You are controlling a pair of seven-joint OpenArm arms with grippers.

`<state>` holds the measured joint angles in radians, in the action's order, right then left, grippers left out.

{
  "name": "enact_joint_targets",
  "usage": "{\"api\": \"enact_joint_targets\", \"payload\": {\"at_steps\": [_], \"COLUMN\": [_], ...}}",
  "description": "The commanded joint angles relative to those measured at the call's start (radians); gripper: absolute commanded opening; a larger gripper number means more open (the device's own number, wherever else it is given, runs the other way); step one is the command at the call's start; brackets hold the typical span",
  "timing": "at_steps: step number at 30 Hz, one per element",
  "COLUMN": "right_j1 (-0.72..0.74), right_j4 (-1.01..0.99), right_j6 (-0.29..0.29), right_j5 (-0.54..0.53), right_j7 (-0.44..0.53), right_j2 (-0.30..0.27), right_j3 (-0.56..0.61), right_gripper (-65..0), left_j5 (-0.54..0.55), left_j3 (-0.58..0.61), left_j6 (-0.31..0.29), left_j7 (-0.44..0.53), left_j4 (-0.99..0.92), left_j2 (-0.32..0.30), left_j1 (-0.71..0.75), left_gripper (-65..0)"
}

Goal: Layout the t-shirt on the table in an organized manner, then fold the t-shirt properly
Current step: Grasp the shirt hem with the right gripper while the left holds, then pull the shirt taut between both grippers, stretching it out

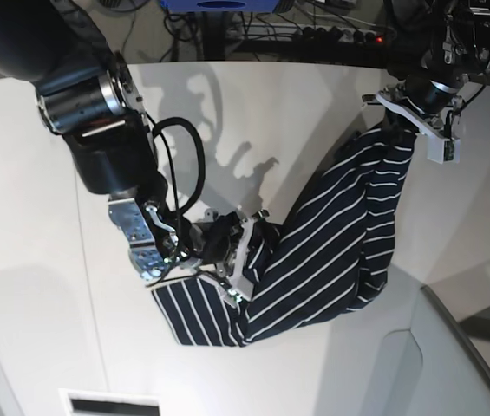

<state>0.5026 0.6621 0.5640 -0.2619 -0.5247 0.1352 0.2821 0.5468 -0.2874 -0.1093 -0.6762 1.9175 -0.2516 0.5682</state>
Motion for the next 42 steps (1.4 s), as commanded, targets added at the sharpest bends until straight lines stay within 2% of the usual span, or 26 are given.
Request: {"api": "enact_joint_targets", "payload": {"at_steps": [1, 5, 8, 10, 12, 14, 15, 18, 20, 23, 27, 30, 37, 42], "right_j1": [0.044, 0.046, 0.047, 0.047, 0.044, 0.040, 0.040, 0.040, 0.014, -0.029, -0.032, -0.032, -0.032, -0.028], "right_j4": [0.046, 0.149, 0.181, 0.181, 0.181, 0.181, 0.181, 0.196, 0.241, 0.322, 0.301, 0.238, 0.193, 0.137], "right_j6": [0.003, -0.085, -0.124, -0.127, -0.127, -0.127, -0.127, -0.127, -0.127, -0.127, -0.127, -0.127, -0.129, -0.131], "right_j5": [-0.060, -0.139, -0.145, -0.147, -0.147, -0.178, -0.233, -0.431, -0.541, -0.598, -0.597, -0.597, -0.603, -0.604], "right_j7": [0.022, -0.007, -0.007, -0.007, -0.007, -0.008, -0.025, -0.113, -0.134, -0.134, -0.133, -0.130, -0.065, -0.050], "right_j2": [0.008, 0.007, 0.007, 0.007, 0.007, 0.007, 0.005, -0.022, -0.050, -0.062, -0.050, -0.021, -0.004, 0.002], "right_j3": [0.032, 0.156, 0.182, 0.179, 0.177, 0.176, 0.176, 0.181, 0.185, 0.185, 0.185, 0.185, 0.184, 0.182], "right_gripper": [-64.8, -64.8, -64.5, -64.2, -63.6, -58.1, -53.1, -36.2, -25.4, -17.9, -16.2, -16.2, -16.1, -16.1], "left_j5": [0.006, 0.009, 0.035, 0.129, 0.247, 0.336, 0.367, 0.378, 0.378, 0.378, 0.376, 0.378, 0.378, 0.381], "left_j3": [-0.006, -0.054, -0.135, -0.212, -0.301, -0.365, -0.395, -0.428, -0.431, -0.433, -0.462, -0.484, -0.493, -0.487], "left_j6": [-0.007, -0.007, -0.008, -0.011, -0.057, -0.120, -0.134, -0.135, -0.135, -0.137, -0.140, -0.142, -0.143, -0.218], "left_j7": [0.019, 0.017, 0.017, 0.016, 0.005, -0.027, -0.052, -0.099, -0.124, -0.122, -0.126, -0.126, -0.126, -0.126], "left_j4": [0.018, 0.024, 0.026, 0.023, 0.018, 0.017, 0.017, 0.018, 0.017, 0.017, 0.018, 0.018, 0.018, 0.020], "left_j2": [-0.007, -0.007, -0.008, -0.015, -0.036, -0.059, -0.061, -0.059, -0.059, -0.061, -0.058, -0.056, -0.056, -0.053], "left_j1": [-0.004, -0.014, -0.014, -0.010, 0.002, 0.003, 0.002, -0.032, -0.052, -0.055, -0.047, -0.033, -0.017, -0.017], "left_gripper": [-65.0, -65.0, -65.0, -65.0, -65.0, -65.0, -65.0, -65.0, -65.0, -65.0, -65.0, -65.0, -65.0, -65.0]}}
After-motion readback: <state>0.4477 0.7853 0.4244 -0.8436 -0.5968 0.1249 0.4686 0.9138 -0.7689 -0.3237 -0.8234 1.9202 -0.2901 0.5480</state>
